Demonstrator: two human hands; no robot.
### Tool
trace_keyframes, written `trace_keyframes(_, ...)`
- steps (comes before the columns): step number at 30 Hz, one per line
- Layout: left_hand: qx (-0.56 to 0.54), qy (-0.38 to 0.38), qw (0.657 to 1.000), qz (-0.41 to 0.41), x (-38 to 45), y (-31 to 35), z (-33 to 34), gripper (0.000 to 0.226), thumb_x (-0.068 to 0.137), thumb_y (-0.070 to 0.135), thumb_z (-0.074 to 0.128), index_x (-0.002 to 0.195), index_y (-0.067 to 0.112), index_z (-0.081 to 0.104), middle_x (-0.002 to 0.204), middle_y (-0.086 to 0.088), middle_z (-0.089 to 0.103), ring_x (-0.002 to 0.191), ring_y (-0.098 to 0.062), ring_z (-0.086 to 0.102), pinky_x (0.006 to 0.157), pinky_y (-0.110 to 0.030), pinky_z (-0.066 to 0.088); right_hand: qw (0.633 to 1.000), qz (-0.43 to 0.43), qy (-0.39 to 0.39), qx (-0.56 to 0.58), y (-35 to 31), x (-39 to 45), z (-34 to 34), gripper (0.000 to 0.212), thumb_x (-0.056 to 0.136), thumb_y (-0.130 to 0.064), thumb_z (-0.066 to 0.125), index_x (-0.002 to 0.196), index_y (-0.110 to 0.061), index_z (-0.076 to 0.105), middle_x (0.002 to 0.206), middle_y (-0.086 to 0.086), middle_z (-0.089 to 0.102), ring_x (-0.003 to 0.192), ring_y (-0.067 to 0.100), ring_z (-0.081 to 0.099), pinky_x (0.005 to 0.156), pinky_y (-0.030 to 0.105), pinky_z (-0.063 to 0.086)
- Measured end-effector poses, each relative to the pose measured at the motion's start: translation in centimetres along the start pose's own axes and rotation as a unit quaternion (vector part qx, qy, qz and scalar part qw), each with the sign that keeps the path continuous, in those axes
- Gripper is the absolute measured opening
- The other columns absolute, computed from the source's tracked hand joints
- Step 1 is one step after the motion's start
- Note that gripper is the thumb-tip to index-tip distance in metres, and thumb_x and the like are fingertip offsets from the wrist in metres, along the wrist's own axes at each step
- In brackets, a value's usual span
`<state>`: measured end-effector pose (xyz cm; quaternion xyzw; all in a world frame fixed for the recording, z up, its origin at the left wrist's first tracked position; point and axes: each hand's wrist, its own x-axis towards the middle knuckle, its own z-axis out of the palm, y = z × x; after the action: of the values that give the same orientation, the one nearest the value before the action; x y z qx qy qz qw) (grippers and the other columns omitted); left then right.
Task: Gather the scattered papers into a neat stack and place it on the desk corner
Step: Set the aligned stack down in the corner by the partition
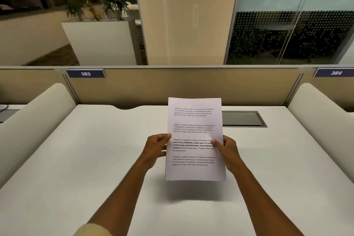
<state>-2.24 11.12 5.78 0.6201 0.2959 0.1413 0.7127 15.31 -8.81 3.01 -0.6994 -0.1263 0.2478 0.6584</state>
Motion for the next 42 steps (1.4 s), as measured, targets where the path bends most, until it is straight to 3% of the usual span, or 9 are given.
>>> trace_keyframes(3,0.042,0.078,0.996,0.025,0.3,-1.2,0.6,0.02,0.09,0.008,0.064,0.109,0.001,0.069,0.099,-0.012,0.076,0.094,-0.034,0.072,0.074,-0.044,0.062,1.0,0.0,0.001,-0.024,0.2,0.2,0.5,0.022,0.089,-0.018,0.068,0.108,-0.009,0.065,0.098,0.007,0.074,0.074,0.021,0.072,0.059,0.029,0.057)
trace_keyframes(7,0.108,0.205,0.972,0.035,0.3,-2.3,1.3,0.029,0.083,0.009,0.073,0.111,0.004,0.068,0.09,-0.012,0.076,0.083,-0.026,0.073,0.081,-0.044,0.06,0.998,-0.008,-0.001,-0.062,1.0,0.7,1.1,0.025,0.089,-0.023,0.068,0.111,-0.012,0.063,0.106,0.007,0.073,0.084,0.028,0.073,0.077,0.045,0.061)
trace_keyframes(10,0.131,0.255,0.957,0.049,0.0,-2.9,2.0,0.029,0.082,0.008,0.072,0.111,0.004,0.069,0.08,-0.007,0.075,0.079,-0.025,0.073,0.083,-0.041,0.059,0.997,0.003,0.002,-0.081,1.5,0.9,1.5,0.027,0.088,-0.023,0.068,0.113,-0.014,0.062,0.107,0.005,0.072,0.089,0.027,0.071,0.084,0.048,0.059)
trace_keyframes(13,0.141,0.272,0.95,0.066,-0.6,-3.2,2.6,0.024,0.084,0.004,0.069,0.108,0.003,0.071,0.074,-0.003,0.072,0.074,-0.026,0.072,0.08,-0.038,0.059,0.995,0.019,0.0,-0.095,2.2,1.2,1.8,0.029,0.088,-0.022,0.067,0.114,-0.013,0.06,0.109,0.005,0.07,0.093,0.026,0.07,0.088,0.048,0.057)
trace_keyframes(18,0.158,0.305,0.937,0.059,-0.8,-3.8,2.5,0.02,0.084,0.003,0.069,0.104,0.002,0.072,0.084,-0.007,0.073,0.074,-0.024,0.071,0.074,-0.031,0.058,0.994,0.05,-0.034,-0.094,3.0,1.5,2.1,0.029,0.092,-0.019,0.06,0.12,-0.013,0.055,0.117,0.006,0.067,0.1,0.027,0.067,0.093,0.049,0.055)
trace_keyframes(24,0.191,0.324,0.926,0.04,-1.0,-4.0,2.1,0.011,0.085,0.006,0.069,0.095,0.002,0.071,0.089,-0.009,0.073,0.072,-0.024,0.07,0.069,-0.028,0.056,0.985,0.096,-0.097,-0.106,2.7,2.1,2.1,0.027,0.09,-0.005,0.047,0.112,-0.007,0.063,0.11,0.01,0.071,0.099,0.03,0.069,0.091,0.047,0.056)
trace_keyframes(28,0.189,0.328,0.925,0.008,-1.0,-4.0,1.3,0.014,0.083,0.008,0.073,0.095,0.002,0.071,0.09,-0.009,0.072,0.074,-0.025,0.07,0.071,-0.03,0.057,0.983,0.101,-0.094,-0.118,2.6,2.9,2.2,0.027,0.082,-0.004,0.053,0.103,-0.011,0.069,0.105,0.009,0.073,0.095,0.031,0.07,0.086,0.051,0.058)
trace_keyframes(34,0.187,0.316,0.93,-0.021,-0.8,-3.4,-0.9,0.014,0.082,0.01,0.073,0.094,0.002,0.073,0.093,-0.01,0.074,0.08,-0.026,0.071,0.077,-0.034,0.059,0.987,0.094,-0.086,-0.098,2.1,2.9,3.2,0.022,0.08,0.003,0.063,0.092,-0.013,0.072,0.101,0.009,0.074,0.091,0.027,0.071,0.072,0.035,0.059)
trace_keyframes(42,0.172,0.331,0.927,-0.037,-0.2,-2.5,-4.9,0.018,0.076,0.01,0.078,0.092,0.003,0.074,0.094,-0.012,0.075,0.087,-0.03,0.071,0.083,-0.042,0.06,0.99,0.078,-0.084,-0.076,2.0,3.0,6.5,0.02,0.08,0.0,0.069,0.099,-0.006,0.074,0.101,0.01,0.075,0.09,0.027,0.072,0.082,0.041,0.06)
